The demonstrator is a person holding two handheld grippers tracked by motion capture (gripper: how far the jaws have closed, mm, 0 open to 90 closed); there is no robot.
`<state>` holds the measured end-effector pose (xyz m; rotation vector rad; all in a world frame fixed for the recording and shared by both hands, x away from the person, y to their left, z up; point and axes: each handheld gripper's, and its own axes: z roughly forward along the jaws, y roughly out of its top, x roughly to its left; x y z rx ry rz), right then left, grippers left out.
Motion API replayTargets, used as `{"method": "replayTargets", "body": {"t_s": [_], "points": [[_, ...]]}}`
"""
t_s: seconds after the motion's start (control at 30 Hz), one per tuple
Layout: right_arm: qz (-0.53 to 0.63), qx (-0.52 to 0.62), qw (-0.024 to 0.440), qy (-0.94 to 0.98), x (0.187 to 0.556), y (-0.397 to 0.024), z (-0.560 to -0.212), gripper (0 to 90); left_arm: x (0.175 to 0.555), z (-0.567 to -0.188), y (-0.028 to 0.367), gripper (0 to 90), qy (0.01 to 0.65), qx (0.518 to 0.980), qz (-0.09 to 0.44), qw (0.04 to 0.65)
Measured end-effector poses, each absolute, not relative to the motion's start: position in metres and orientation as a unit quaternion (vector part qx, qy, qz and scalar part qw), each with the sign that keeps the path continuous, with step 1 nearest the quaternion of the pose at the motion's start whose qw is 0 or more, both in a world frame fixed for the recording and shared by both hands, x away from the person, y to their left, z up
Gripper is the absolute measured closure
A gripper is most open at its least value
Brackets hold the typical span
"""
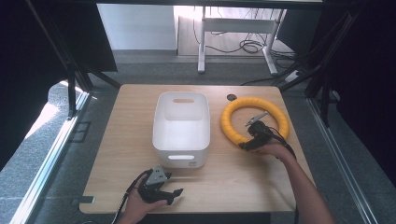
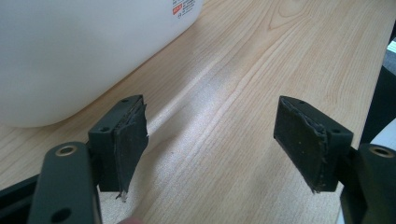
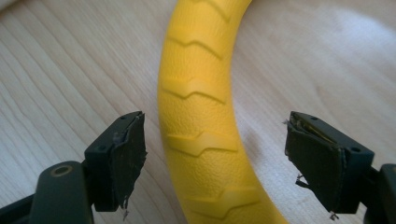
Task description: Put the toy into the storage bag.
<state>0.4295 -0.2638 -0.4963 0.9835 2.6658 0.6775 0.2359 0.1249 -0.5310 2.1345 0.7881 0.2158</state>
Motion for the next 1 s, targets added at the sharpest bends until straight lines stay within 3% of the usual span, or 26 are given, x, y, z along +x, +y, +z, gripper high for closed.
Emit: {"method": "replayTargets", "body": {"t_s": [0.37,0.57,0.63,1.0], "points": [[0.198,0.337,0.087,0.916,0.44,-0.258,-0.506,26.9,0.236,-0.532,0.124,26.0,0.311,0.851,0.086,0.413],[0.193,0.333,0.069,0.921,0.443,-0.252,-0.511,38.6,0.236,-0.532,0.124,26.0,0.311,0.852,0.085,0.413],[0.195,0.326,0.064,0.923,0.443,-0.25,-0.51,47.4,0.236,-0.532,0.124,26.0,0.311,0.852,0.085,0.413],[0.21,0.32,0.026,0.923,0.449,-0.251,-0.5,50.4,0.236,-0.533,0.122,26.0,0.309,0.853,0.084,0.412]]}}
